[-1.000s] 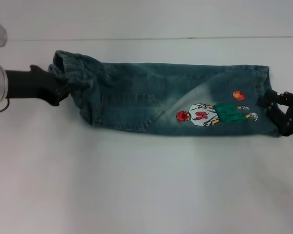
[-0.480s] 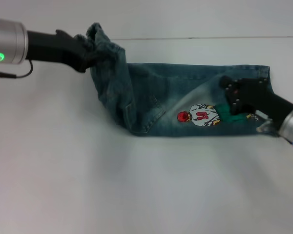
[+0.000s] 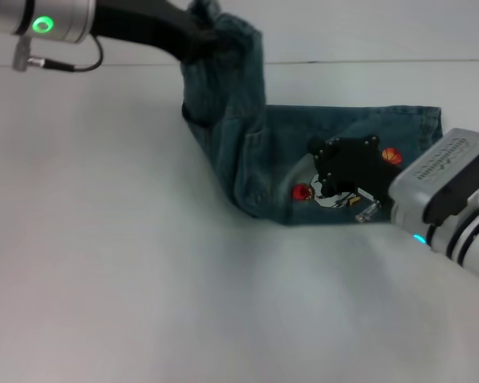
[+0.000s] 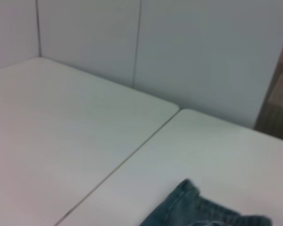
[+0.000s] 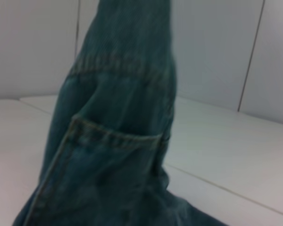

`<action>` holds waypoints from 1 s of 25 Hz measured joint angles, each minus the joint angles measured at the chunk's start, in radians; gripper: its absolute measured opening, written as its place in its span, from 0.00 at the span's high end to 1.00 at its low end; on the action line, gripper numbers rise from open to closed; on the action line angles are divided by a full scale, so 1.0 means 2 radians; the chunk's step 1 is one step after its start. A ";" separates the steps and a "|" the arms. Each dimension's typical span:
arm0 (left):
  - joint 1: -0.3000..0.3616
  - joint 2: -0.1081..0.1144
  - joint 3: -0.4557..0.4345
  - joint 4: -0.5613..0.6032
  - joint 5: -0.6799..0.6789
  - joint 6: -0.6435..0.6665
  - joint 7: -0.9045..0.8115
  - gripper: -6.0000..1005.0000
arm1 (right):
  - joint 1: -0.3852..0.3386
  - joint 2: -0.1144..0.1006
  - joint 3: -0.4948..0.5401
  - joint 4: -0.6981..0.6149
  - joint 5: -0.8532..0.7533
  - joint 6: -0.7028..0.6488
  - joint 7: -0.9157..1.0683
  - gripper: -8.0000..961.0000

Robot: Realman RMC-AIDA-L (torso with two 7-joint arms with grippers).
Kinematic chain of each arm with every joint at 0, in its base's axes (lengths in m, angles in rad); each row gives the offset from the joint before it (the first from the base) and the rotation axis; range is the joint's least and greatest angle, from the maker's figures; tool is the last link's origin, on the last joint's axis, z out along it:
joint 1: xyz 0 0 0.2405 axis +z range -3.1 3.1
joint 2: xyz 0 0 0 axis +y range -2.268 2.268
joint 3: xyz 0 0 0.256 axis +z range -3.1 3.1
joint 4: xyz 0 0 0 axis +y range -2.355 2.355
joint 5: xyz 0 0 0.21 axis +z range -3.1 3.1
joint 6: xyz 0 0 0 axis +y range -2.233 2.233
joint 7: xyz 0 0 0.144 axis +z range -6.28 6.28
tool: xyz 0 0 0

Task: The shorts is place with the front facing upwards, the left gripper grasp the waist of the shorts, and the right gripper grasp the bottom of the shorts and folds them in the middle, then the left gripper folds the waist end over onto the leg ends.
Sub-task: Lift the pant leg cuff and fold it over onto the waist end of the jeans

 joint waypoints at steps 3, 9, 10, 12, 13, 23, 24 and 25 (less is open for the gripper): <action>-0.023 -0.007 0.000 0.005 -0.004 0.013 -0.020 0.94 | 0.014 0.001 0.026 0.023 0.000 0.027 -0.032 0.99; -0.056 -0.018 0.037 0.007 -0.018 0.028 -0.058 0.94 | 0.025 0.002 0.080 0.069 -0.003 0.052 -0.112 0.99; -0.059 -0.018 0.055 0.007 -0.024 0.021 -0.067 0.94 | 0.024 0.001 0.083 0.073 -0.003 0.052 -0.116 0.99; -0.064 -0.018 0.080 0.004 -0.032 0.010 -0.079 0.94 | 0.021 0.000 0.085 0.077 -0.003 0.052 -0.117 0.99; -0.067 -0.019 0.098 0.002 -0.038 0.002 -0.086 0.94 | 0.019 0.000 0.085 0.077 -0.003 0.052 -0.117 0.99; -0.091 -0.022 0.238 -0.035 -0.084 -0.106 -0.122 0.94 | 0.002 -0.003 0.082 0.087 -0.013 0.046 -0.115 0.99; -0.094 -0.023 0.247 -0.042 -0.088 -0.119 -0.123 0.94 | 0.001 -0.003 0.083 0.087 -0.017 0.046 -0.113 0.99; -0.095 -0.023 0.255 -0.047 -0.092 -0.129 -0.123 0.94 | 0.000 -0.003 0.083 0.088 -0.021 0.046 -0.110 0.99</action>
